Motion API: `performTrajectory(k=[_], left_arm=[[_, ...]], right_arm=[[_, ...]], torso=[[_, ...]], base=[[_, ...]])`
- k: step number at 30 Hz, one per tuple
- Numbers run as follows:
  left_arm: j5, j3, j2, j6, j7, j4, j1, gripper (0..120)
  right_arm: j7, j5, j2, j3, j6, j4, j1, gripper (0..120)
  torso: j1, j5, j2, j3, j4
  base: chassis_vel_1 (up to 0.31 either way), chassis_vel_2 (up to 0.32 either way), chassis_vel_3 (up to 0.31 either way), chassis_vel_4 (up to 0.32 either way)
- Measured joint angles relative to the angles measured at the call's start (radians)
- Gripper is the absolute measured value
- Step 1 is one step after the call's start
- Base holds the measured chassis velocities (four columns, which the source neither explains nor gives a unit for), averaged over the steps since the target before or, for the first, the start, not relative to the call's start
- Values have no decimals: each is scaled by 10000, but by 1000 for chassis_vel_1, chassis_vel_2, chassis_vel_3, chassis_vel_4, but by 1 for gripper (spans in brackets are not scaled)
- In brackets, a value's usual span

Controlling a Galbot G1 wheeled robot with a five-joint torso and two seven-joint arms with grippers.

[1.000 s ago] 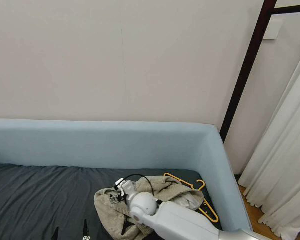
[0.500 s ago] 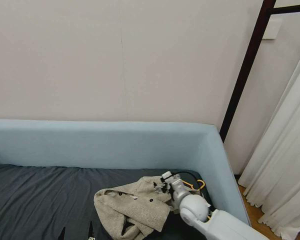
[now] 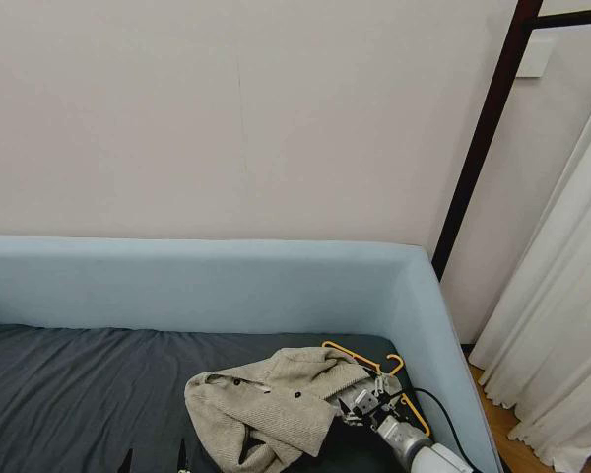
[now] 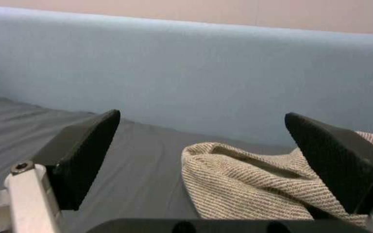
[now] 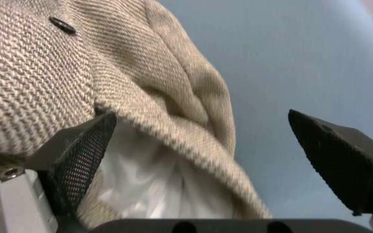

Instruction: Pick up the clothes from the sofa and hang them on the clothes hanger.

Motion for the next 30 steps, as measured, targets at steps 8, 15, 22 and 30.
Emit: performTrajectory(k=[8,15,22,30], left_arm=[[-38,-54,-7,-12,-5,21,32,100],[-62,-70,-41,-27,-6,4,31,100],[-60,-70,-121,-61,-12,-21,45,100],[-22,-18,-145,-58,-13,-27,6,100]], right_arm=[[-58,-3352,823,105,1601,-1760,595,100],[-317,-5304,1130,137,2257,-2410,1075,100],[-490,-5832,646,444,2440,-2133,602,100],[-417,-5739,522,627,2470,-2207,404,100]], torso=[[0,-1,0,0,0],[0,-1,0,0,1],[0,-1,0,0,-4],[0,-2,0,0,-4]], base=[[0,0,0,0],[0,0,0,0],[0,0,0,0],[0,0,0,0]])
